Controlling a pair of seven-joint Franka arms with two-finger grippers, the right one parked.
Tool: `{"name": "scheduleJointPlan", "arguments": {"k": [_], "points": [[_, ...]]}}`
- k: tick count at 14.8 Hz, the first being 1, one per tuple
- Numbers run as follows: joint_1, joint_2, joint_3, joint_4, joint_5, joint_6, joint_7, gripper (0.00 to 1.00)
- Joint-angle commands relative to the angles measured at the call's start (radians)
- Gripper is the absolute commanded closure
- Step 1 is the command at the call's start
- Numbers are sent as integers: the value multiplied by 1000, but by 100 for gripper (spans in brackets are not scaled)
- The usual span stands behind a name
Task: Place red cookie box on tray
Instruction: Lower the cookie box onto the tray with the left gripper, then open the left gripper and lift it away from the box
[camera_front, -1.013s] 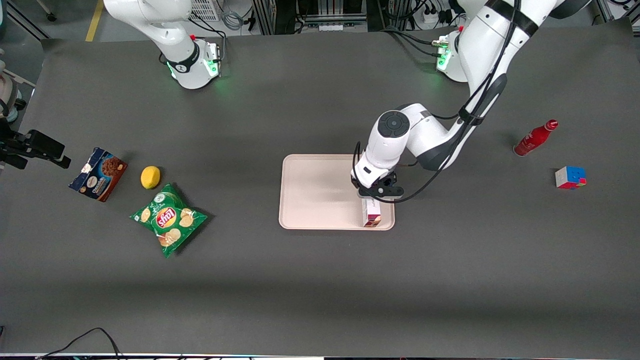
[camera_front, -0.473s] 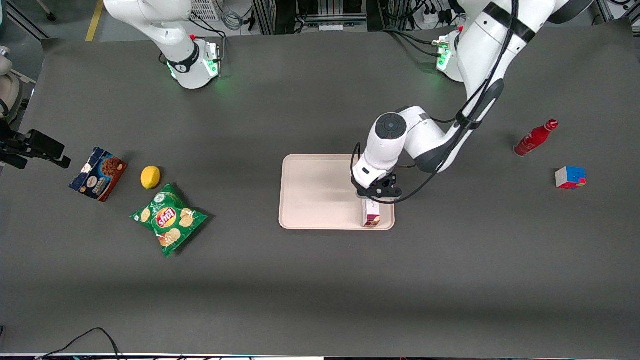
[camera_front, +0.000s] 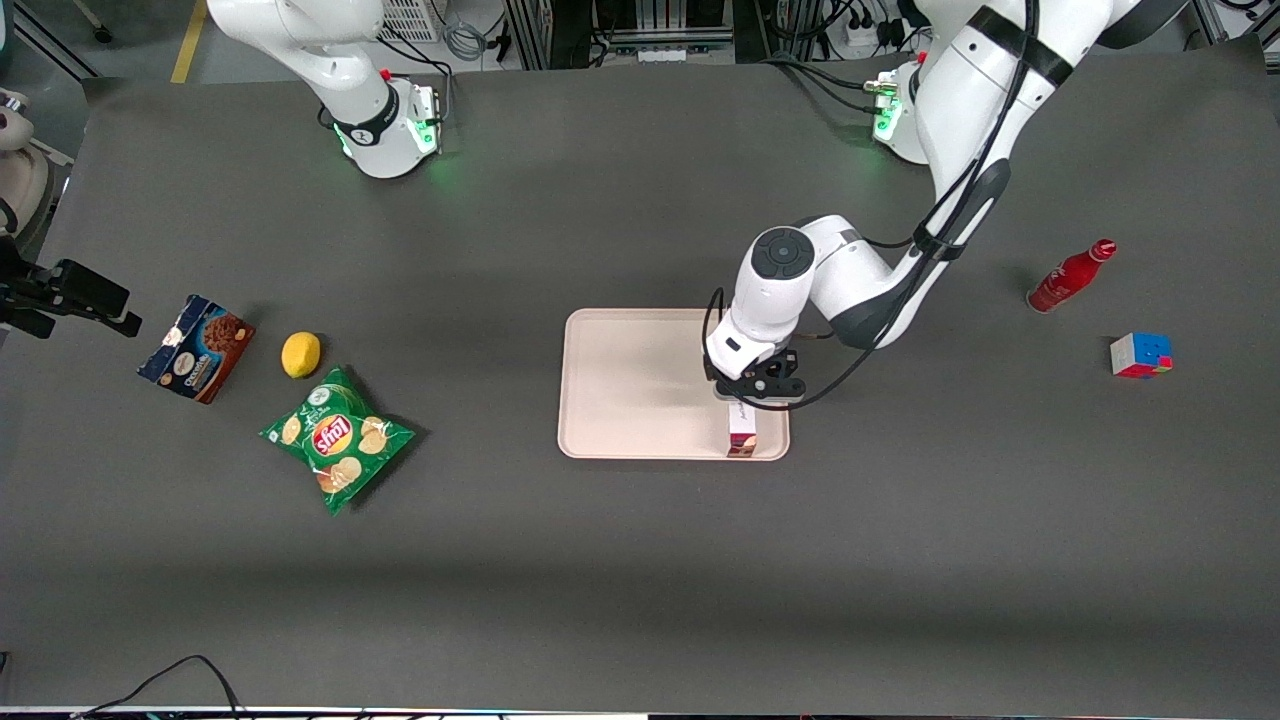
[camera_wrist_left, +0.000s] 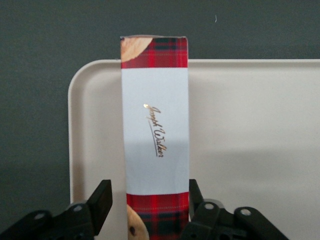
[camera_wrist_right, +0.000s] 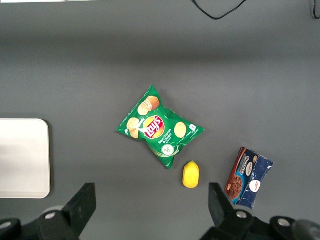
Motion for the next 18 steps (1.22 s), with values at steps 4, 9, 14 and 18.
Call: {"name": "scheduleJointPlan", "arguments": {"k": [4, 9, 14, 18], "points": [[-14, 7, 14, 18, 40, 0, -28, 0], [-8, -22, 8, 33, 37, -22, -24, 0], [3, -162, -55, 36, -4, -199, 46, 0], [6, -294, -48, 178, -335, -499, 438, 0]]}}
